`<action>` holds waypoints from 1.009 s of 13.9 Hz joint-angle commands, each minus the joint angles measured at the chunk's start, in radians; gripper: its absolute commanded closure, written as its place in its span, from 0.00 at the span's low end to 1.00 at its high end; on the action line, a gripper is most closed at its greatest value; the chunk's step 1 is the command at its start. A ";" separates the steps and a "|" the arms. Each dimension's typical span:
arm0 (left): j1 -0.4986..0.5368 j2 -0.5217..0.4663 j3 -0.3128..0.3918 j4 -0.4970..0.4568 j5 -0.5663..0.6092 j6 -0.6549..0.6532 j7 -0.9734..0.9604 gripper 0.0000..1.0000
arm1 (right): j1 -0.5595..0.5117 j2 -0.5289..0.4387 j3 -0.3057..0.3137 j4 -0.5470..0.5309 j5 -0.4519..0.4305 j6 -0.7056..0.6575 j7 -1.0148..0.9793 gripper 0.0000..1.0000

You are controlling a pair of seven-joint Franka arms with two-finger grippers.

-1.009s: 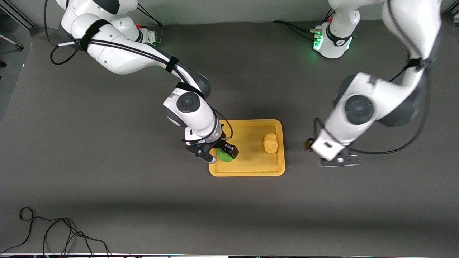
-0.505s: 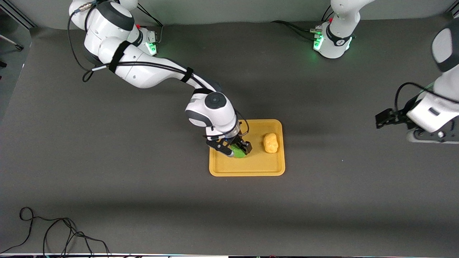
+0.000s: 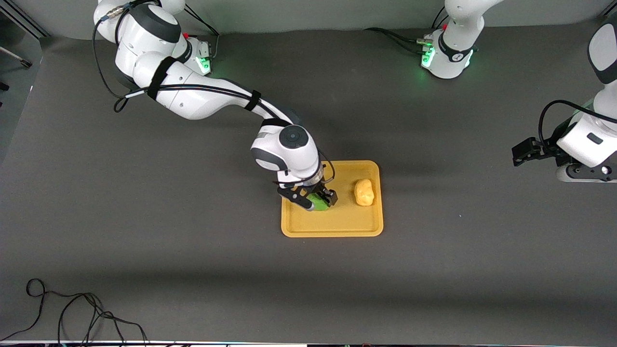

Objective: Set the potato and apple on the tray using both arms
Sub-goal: 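Lower the green apple onto the tray and open the right gripper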

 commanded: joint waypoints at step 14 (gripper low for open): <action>-0.213 -0.029 0.269 0.047 -0.014 -0.042 0.000 0.00 | -0.322 -0.373 0.153 -0.056 0.306 -0.528 -0.744 0.00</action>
